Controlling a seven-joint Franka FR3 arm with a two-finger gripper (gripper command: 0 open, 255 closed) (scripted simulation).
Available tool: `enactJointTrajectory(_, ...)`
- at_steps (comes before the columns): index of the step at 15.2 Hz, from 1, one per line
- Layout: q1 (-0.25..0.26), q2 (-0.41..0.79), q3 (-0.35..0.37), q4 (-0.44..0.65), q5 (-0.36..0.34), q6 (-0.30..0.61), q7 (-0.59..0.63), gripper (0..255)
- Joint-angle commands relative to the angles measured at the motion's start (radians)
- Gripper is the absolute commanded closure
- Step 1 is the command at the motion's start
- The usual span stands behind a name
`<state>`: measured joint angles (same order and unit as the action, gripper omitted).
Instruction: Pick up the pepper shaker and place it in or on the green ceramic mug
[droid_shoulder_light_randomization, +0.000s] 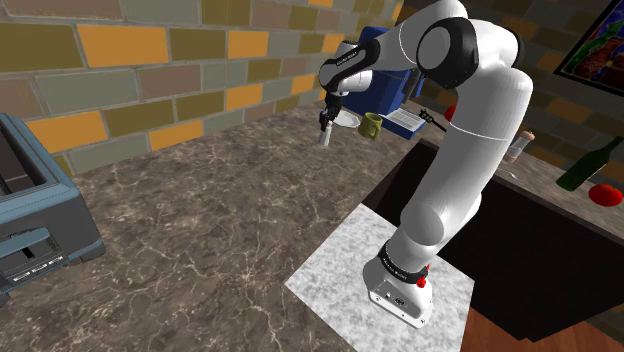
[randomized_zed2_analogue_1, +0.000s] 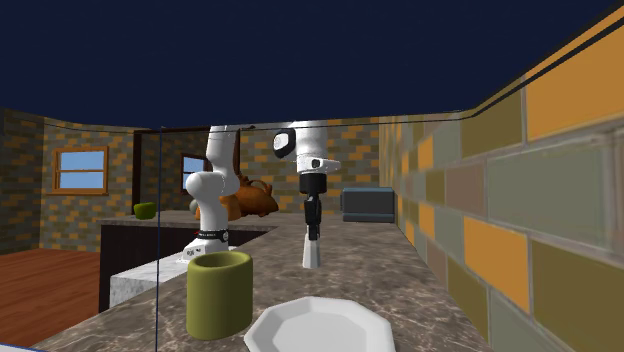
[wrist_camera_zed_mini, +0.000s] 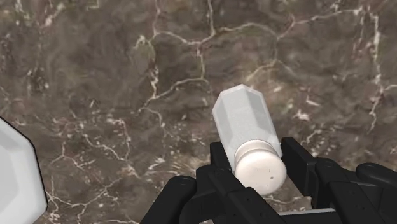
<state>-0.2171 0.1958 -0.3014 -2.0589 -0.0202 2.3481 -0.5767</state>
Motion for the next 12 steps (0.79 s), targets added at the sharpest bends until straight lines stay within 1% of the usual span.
enactJointTrajectory(1,0.000,0.000,0.000,0.000,0.000,0.000,0.000,255)
enactJointTrajectory(2,0.000,0.000,0.000,0.000,0.000,0.000,0.000,255)
enactJointTrajectory(12,0.006,-0.066,-0.004,0.060,-0.021,-0.123,0.008,255)
